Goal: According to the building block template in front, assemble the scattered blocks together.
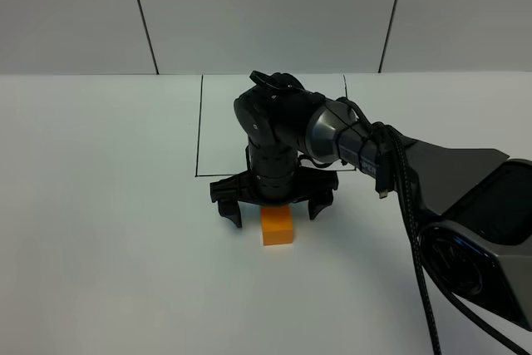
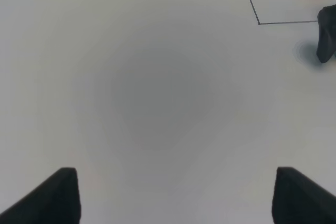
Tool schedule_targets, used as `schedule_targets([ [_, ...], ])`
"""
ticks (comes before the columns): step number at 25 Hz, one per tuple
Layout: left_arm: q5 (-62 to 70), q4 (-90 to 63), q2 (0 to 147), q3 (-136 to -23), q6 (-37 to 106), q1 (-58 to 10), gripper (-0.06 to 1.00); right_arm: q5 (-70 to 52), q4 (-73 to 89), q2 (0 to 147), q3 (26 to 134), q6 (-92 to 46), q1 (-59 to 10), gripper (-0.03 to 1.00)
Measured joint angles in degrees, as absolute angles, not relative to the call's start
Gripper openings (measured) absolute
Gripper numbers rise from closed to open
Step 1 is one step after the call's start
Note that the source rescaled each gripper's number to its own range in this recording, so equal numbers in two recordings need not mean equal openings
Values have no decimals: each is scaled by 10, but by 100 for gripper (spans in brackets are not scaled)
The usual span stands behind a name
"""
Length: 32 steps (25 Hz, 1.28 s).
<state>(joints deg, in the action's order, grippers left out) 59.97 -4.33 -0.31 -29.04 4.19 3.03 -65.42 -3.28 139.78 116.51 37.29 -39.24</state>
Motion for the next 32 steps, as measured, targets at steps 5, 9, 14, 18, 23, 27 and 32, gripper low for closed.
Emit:
schedule_targets([
  [5,600,-43,-3,-290,42,30,67,-669,-33,1385,1165,371,-392,100],
  [9,600,-43,-3,-290,41,30,67,-687,-33,1379,1182,361,-392,100],
  [14,600,-43,-3,-290,41,30,67,-691,-32,1375,1216,341,-392,100],
  [18,600,-43,-3,-290,41,30,67,-693,-36,1371,1234,332,-391,100],
  [23,600,-43,-3,-290,41,30,67,-694,-37,1369,1234,303,-378,100],
  [27,600,-43,-3,-290,41,30,67,-695,-35,1356,1234,272,-350,100],
  [32,600,-43,-3,-290,41,30,67,-695,-59,1327,1234,245,-315,100],
])
